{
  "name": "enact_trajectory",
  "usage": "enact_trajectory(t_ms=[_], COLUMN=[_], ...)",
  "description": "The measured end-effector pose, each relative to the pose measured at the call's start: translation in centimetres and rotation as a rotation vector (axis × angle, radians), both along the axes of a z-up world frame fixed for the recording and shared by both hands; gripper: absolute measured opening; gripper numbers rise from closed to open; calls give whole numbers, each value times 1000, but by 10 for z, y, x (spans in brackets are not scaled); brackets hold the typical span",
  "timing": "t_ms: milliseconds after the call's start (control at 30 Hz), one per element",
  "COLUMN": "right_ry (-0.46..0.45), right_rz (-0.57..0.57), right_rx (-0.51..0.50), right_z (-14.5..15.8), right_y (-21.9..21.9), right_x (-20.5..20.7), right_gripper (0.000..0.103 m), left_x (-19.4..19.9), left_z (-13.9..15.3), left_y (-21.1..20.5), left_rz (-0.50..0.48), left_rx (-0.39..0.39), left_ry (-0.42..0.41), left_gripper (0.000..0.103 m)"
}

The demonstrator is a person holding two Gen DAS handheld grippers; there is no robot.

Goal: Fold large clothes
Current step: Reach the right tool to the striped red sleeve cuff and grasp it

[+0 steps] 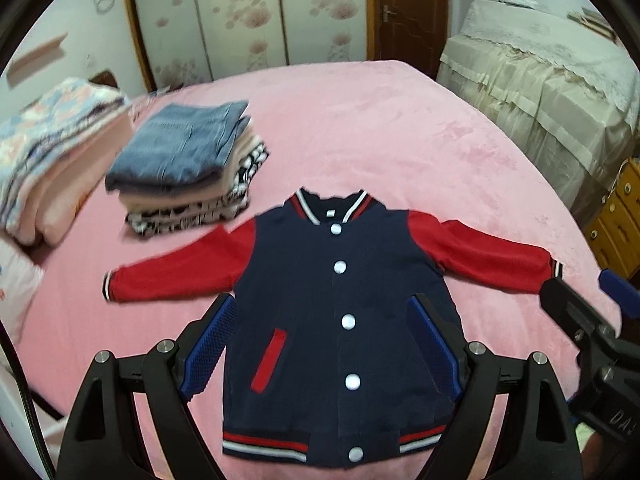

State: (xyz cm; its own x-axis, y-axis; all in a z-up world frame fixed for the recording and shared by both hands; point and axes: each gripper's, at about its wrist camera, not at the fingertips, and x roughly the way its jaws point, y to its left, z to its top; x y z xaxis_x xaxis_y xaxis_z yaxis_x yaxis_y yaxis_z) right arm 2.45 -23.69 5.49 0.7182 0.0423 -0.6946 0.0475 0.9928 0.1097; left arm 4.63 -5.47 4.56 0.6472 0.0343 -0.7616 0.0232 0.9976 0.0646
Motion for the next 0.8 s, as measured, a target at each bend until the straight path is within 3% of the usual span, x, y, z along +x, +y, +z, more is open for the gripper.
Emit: enact_trajectory(t_ms=[100,400,633,800], right_ry=[0,42,119,179], right_rz=[-44,-178,-273,-356], right_rx=[-5,17,84,142], right_z=[-5,-36,-79,-115], right_y=[-18,-78,-129,-171], right_x=[8,28,44,52], right_gripper=[101,100,93,87], left_x=[11,53,86,110], left_z=[-1,-17,-48,-86], left_y=[-15,-56,-96,-119], left_rz=[-22,-104,-191,-243], left_rx=[22,-25,3,-1], left_ry=[-26,-52,-79,-42], left_gripper=[85,85,85,85])
